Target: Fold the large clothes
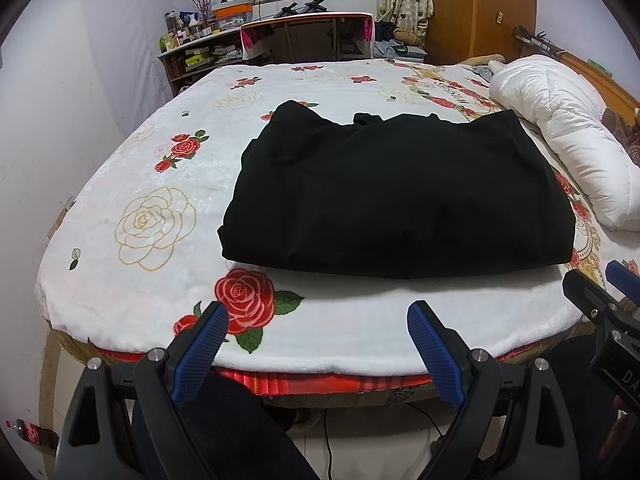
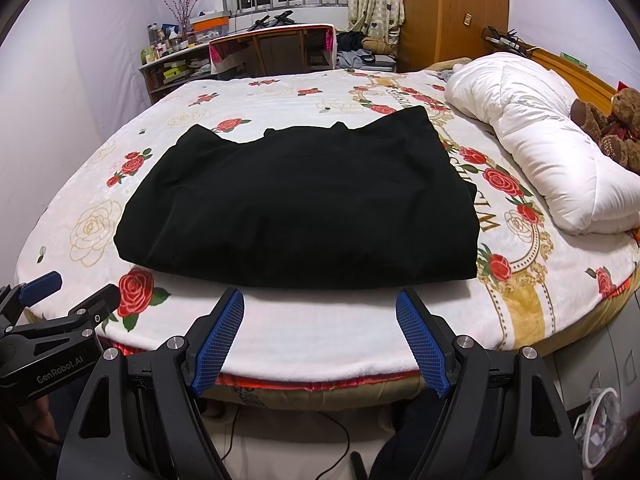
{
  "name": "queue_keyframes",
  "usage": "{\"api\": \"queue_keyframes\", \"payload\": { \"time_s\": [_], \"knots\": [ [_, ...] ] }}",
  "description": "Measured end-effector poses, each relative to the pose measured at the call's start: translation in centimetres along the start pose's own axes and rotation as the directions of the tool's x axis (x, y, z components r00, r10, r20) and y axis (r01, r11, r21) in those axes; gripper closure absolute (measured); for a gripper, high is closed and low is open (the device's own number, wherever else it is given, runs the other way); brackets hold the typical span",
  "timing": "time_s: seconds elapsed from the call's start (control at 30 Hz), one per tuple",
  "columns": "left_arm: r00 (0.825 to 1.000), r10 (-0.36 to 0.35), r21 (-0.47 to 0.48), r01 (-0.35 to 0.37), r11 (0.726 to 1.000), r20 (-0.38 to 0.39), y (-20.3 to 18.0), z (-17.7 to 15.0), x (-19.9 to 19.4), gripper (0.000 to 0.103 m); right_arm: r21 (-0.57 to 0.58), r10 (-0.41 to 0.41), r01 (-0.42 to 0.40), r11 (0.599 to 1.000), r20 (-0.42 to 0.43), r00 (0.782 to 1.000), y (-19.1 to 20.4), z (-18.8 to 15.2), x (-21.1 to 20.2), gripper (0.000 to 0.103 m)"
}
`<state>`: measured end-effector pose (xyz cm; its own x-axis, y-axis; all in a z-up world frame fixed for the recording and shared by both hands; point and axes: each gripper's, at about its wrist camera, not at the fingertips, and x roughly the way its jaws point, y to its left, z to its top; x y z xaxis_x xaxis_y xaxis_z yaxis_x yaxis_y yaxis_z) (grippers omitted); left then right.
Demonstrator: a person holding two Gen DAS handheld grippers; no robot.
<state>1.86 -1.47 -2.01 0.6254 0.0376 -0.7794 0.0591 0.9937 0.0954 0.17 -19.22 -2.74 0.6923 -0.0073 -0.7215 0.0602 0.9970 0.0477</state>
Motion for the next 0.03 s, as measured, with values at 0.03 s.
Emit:
{"api": "queue_keyframes", "payload": {
  "time_s": [0.03],
  "knots": [
    [1.0, -0.001, -0.002, 0.001, 1.0, 0.0, 0.01, 0.0, 0.01, 0.011, -0.001, 0.0, 0.0, 1.0, 0.0, 1.0, 0.02, -0.01, -0.01, 0.025]
  ]
}}
